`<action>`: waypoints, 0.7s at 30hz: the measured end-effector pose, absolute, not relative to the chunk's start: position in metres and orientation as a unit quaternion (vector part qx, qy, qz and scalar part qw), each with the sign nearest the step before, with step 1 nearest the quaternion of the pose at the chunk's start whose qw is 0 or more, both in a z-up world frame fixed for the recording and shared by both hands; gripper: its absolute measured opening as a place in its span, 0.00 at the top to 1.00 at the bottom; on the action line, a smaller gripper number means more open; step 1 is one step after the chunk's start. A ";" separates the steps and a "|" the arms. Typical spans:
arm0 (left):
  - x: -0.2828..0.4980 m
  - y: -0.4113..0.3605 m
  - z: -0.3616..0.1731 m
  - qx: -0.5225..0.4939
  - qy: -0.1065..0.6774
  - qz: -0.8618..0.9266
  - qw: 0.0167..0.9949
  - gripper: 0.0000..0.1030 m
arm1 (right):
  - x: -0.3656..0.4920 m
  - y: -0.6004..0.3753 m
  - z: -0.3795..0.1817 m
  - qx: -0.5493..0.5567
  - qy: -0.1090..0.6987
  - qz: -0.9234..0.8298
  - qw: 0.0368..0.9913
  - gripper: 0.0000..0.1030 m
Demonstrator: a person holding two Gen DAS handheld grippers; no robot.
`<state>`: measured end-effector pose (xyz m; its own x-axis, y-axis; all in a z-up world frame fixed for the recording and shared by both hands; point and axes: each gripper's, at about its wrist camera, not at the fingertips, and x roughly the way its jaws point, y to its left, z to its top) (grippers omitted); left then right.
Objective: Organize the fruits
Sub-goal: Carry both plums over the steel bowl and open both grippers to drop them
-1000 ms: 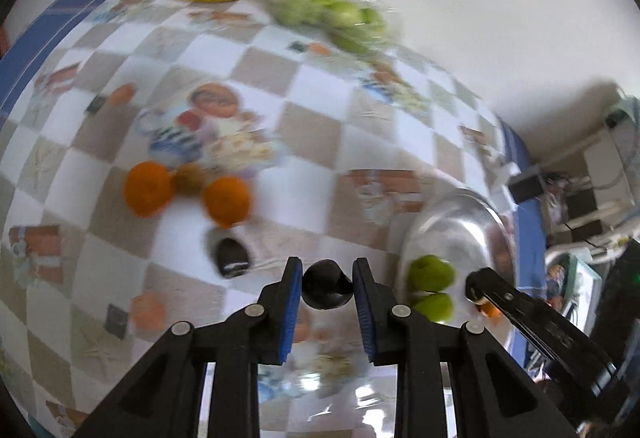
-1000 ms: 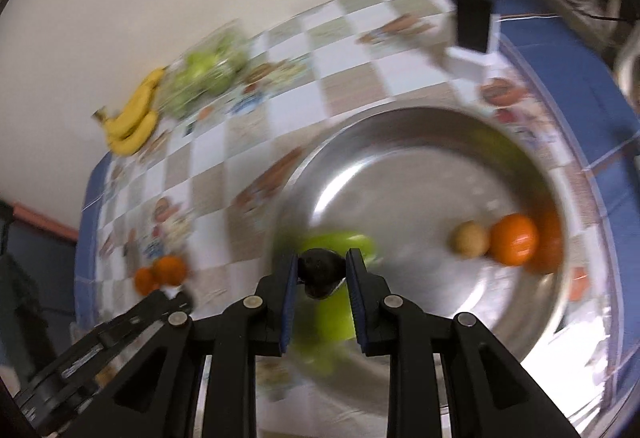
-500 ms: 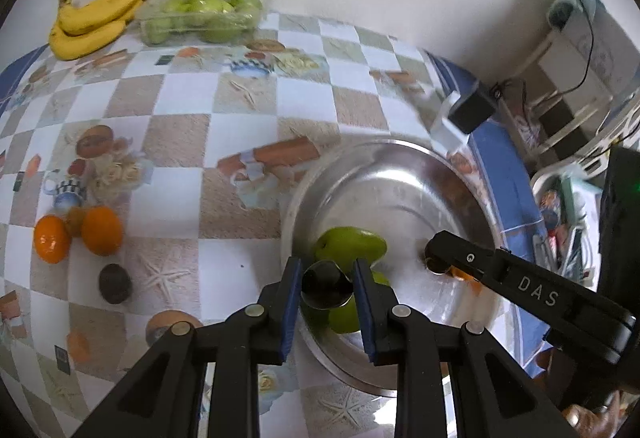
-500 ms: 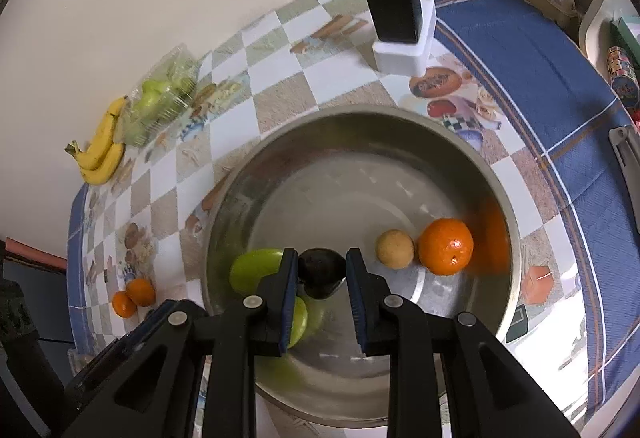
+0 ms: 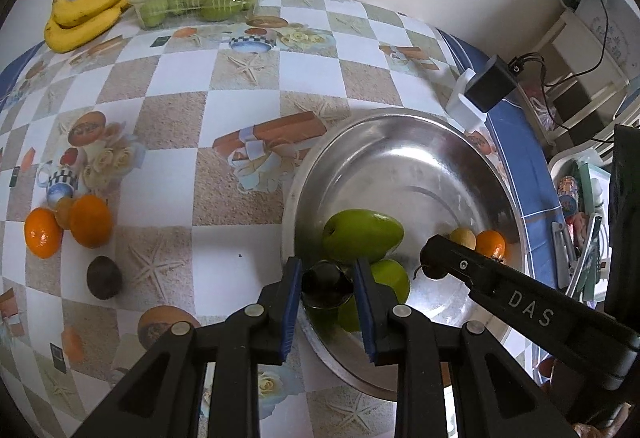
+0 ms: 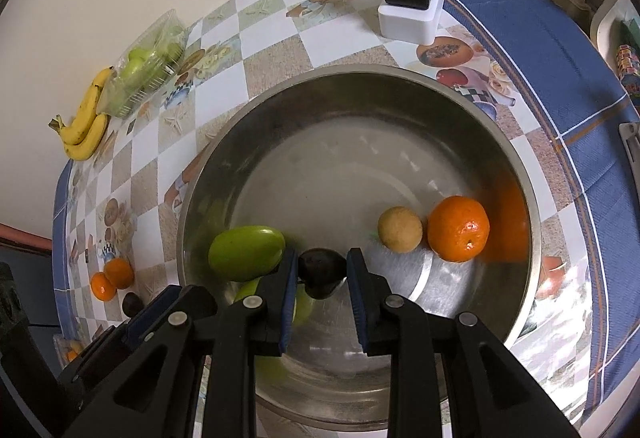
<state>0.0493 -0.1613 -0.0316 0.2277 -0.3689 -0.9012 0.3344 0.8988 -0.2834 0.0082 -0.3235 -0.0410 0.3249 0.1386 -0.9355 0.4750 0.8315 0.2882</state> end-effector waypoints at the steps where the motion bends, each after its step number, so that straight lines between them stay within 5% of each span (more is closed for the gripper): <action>1: 0.049 -0.162 -0.032 -0.015 0.580 -0.225 0.783 0.71 | 0.008 -0.324 -0.041 0.268 0.571 -0.111 0.768 0.74; 5: 0.048 -0.161 -0.032 -0.016 0.582 -0.225 0.782 0.70 | 0.010 -0.325 -0.039 0.269 0.568 -0.117 0.769 0.61; 12: 0.047 -0.161 -0.025 -0.024 0.573 -0.231 0.786 0.49 | 0.007 -0.329 -0.027 0.277 0.551 -0.117 0.778 0.61; 21: 0.059 -0.138 -0.017 -0.047 0.570 -0.180 0.800 0.39 | 0.006 -0.331 -0.016 0.274 0.542 -0.119 0.786 0.60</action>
